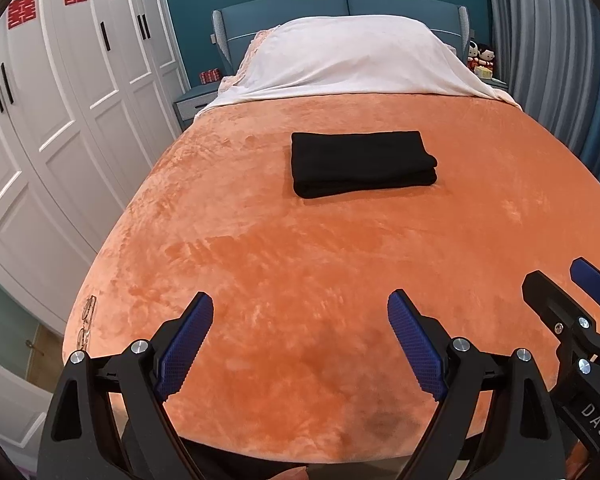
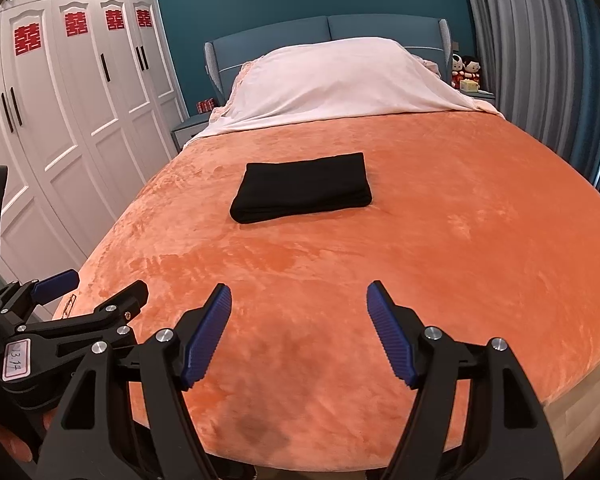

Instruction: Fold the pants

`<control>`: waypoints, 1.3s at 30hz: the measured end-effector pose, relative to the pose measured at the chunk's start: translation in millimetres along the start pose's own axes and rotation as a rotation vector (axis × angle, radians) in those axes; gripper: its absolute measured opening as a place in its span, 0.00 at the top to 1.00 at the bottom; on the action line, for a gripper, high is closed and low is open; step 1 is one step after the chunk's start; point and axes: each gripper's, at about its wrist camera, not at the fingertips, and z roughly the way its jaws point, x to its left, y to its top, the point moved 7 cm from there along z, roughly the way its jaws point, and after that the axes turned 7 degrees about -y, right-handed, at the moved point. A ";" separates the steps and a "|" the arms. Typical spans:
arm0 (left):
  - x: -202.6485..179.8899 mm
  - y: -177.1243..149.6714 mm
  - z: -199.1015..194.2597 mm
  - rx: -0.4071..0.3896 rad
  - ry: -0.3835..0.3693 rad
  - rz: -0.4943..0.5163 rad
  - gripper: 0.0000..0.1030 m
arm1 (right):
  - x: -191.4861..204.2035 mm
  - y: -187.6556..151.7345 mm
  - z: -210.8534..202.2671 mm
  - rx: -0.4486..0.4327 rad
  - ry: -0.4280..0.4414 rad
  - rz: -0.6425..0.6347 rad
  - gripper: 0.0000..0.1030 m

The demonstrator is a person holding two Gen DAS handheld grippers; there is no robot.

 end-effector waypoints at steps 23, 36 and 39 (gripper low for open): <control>1.3 -5.0 4.5 0.008 -0.024 0.016 0.16 | 2.0 -4.4 0.6 0.009 -0.016 0.008 0.33; 0.5 -3.8 7.6 0.009 -0.032 0.024 0.16 | 2.3 -7.4 0.9 0.009 -0.029 0.019 0.33; 2.3 -3.5 8.3 0.010 -0.027 0.016 0.16 | 5.6 -10.3 -0.9 0.001 -0.050 0.022 0.33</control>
